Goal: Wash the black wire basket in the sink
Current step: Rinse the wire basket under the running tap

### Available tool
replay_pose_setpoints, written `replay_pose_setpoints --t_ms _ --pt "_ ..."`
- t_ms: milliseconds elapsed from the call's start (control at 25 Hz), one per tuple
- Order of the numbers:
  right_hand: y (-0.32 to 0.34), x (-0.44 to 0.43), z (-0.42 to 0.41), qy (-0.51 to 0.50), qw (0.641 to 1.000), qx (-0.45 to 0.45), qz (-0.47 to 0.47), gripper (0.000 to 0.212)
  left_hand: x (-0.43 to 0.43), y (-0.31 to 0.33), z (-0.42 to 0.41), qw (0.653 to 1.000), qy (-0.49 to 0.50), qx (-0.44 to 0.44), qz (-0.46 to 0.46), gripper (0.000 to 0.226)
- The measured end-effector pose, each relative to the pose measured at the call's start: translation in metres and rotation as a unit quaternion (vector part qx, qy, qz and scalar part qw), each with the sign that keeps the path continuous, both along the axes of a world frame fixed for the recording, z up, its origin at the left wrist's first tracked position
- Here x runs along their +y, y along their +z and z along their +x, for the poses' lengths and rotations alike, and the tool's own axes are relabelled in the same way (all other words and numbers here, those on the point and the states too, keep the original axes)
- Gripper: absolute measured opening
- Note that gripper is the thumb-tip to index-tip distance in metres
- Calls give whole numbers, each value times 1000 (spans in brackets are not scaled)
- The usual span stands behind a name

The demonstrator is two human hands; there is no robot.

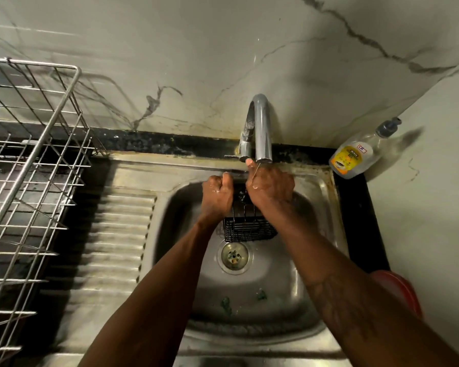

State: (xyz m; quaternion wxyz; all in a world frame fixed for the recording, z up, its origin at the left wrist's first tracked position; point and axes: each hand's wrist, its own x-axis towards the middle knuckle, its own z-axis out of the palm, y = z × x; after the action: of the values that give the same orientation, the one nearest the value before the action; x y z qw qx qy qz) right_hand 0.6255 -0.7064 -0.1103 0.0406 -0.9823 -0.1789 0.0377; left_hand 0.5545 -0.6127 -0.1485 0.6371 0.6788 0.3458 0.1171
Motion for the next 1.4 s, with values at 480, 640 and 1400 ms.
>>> replay_pose_setpoints --t_ms 480,640,1400 --pt "-31 -40 -38 269 929 -223 119 30 12 8 -1 997 4 -42 61 40" --pt "26 -4 -52 230 971 -66 10 29 17 12 -6 993 26 -42 104 43" --pt "26 -26 -54 294 949 46 -106 62 27 -3 0 977 -113 -74 166 56"
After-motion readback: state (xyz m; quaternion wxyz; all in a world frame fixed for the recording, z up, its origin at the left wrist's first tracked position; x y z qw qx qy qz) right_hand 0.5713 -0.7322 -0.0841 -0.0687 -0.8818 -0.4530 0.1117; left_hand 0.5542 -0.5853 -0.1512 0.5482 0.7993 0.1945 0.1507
